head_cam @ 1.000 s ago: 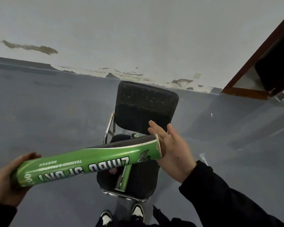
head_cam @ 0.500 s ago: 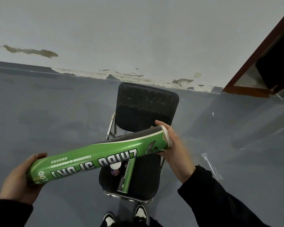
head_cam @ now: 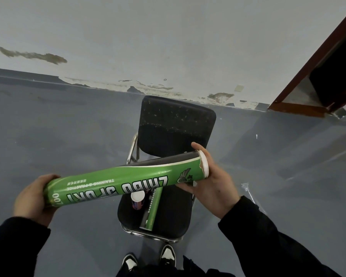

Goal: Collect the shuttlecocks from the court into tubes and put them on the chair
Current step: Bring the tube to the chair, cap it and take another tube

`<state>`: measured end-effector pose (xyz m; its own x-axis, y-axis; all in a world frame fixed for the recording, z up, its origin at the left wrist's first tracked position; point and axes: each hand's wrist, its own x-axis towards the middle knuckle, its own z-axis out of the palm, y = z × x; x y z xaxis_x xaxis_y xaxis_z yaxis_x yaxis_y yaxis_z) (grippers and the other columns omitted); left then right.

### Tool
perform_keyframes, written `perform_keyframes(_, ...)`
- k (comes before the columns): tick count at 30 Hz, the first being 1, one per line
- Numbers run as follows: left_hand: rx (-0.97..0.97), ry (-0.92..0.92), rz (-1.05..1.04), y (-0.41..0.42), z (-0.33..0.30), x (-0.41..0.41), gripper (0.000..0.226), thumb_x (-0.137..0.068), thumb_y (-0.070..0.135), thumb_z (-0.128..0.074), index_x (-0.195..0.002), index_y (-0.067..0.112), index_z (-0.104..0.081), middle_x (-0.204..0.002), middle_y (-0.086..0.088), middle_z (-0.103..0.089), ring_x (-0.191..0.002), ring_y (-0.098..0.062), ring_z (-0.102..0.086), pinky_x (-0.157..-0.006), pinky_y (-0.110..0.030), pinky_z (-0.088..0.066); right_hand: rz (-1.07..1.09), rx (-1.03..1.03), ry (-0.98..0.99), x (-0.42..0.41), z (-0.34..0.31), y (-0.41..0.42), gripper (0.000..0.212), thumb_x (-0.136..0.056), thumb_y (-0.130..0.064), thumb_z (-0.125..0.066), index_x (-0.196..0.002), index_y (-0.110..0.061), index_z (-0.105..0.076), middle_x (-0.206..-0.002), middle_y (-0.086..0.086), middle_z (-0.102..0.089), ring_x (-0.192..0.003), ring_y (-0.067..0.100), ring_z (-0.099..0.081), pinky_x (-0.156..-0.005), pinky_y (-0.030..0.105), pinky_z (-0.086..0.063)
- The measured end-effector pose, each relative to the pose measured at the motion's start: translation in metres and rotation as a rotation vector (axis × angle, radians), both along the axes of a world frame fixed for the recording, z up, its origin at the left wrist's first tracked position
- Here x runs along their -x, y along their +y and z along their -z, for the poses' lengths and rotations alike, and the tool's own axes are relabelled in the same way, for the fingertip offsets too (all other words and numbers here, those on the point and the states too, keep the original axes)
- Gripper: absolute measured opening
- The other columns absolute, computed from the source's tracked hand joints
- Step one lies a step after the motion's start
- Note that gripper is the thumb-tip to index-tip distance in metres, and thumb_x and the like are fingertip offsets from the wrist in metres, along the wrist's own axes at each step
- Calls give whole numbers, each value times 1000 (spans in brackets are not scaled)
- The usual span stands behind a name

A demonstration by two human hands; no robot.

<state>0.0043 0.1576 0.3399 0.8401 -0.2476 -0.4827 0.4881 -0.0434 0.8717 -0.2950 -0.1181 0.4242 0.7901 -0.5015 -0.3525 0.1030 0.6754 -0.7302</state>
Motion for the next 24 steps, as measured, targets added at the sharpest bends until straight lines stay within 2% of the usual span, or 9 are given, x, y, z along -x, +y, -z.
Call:
perform_keyframes(4, -60, 26, -4, -15, -6, 7, 15, -96, 18, -56, -83, 16, -64, -58, 3, -66, -44, -7, -61, -40, -21, -50, -25, -145, 22, -3, 8, -8, 50, -92, -22, -62, -142, -30, -56, -140, 18, -59, -126, 43, -59, -96, 62, -52)
perform_keyframes(8, -115, -11, -27, -17, -11, 7, 16, -94, 13, -55, -82, 14, -65, -75, -7, -65, -53, -14, -63, -40, -20, -47, -153, -290, 201, -2, 20, -11, 51, -95, -40, -61, -134, -8, -64, -141, 27, -57, -125, 40, -61, -82, 43, -63)
perform_keyframes(11, -128, 13, -52, -15, -6, 3, 14, -92, 17, -58, -80, 15, -67, -80, -11, -63, -58, -21, -60, -42, -23, -47, -211, -300, 222, -2, 26, -7, 58, -99, -55, -51, -136, -13, -64, -142, 22, -58, -130, 37, -58, -84, 45, -62)
perform_keyframes(13, -137, 38, -69, -13, -3, 1, 14, -93, 18, -59, -81, 15, -66, -70, -7, -66, -48, -16, -62, -40, -23, -47, -239, -274, 224, -4, 25, -6, 63, -101, -61, -40, -135, -15, -65, -131, 19, -66, -116, 33, -68, -75, 44, -63)
perform_keyframes(15, -140, 49, -88, -13, -1, 1, 14, -93, 19, -59, -81, 15, -66, -61, -3, -66, -41, -12, -61, -39, -23, -47, -241, -316, 201, -6, 24, -8, 67, -99, -62, -38, -129, -10, -69, -106, 16, -75, -93, 27, -76, -64, 38, -65)
perform_keyframes(17, -133, 54, -95, -14, -1, 1, 14, -92, 19, -59, -81, 14, -65, -69, -9, -64, -41, -12, -60, -39, -24, -48, -216, -398, 174, -7, 25, -12, 68, -96, -60, -43, -126, -5, -70, -91, 16, -75, -85, 25, -77, -60, 36, -64)
perform_keyframes(19, -134, 59, -103, -14, -1, 2, 14, -93, 18, -59, -81, 14, -65, -73, -11, -62, -41, -13, -60, -40, -25, -49, -200, -478, 150, -8, 26, -13, 68, -95, -58, -49, -130, -2, -66, -106, 23, -73, -89, 29, -77, -62, 38, -65)
perform_keyframes(21, -132, 74, -107, -13, 1, 4, 15, -93, 18, -58, -80, 13, -64, -61, -6, -65, -40, -13, -60, -40, -25, -50, -200, -521, 114, -10, 24, -10, 69, -96, -57, -51, -133, 0, -63, -129, 29, -64, -93, 34, -76, -66, 39, -65)
perform_keyframes(24, -129, 91, -109, -14, 3, 9, 15, -93, 19, -58, -80, 14, -63, -53, -1, -63, -40, -14, -59, -41, -27, -50, -144, -494, 73, -21, 15, -6, 68, -96, -54, -53, -135, 1, -60, -132, 31, -62, -89, 35, -77, -63, 38, -65)
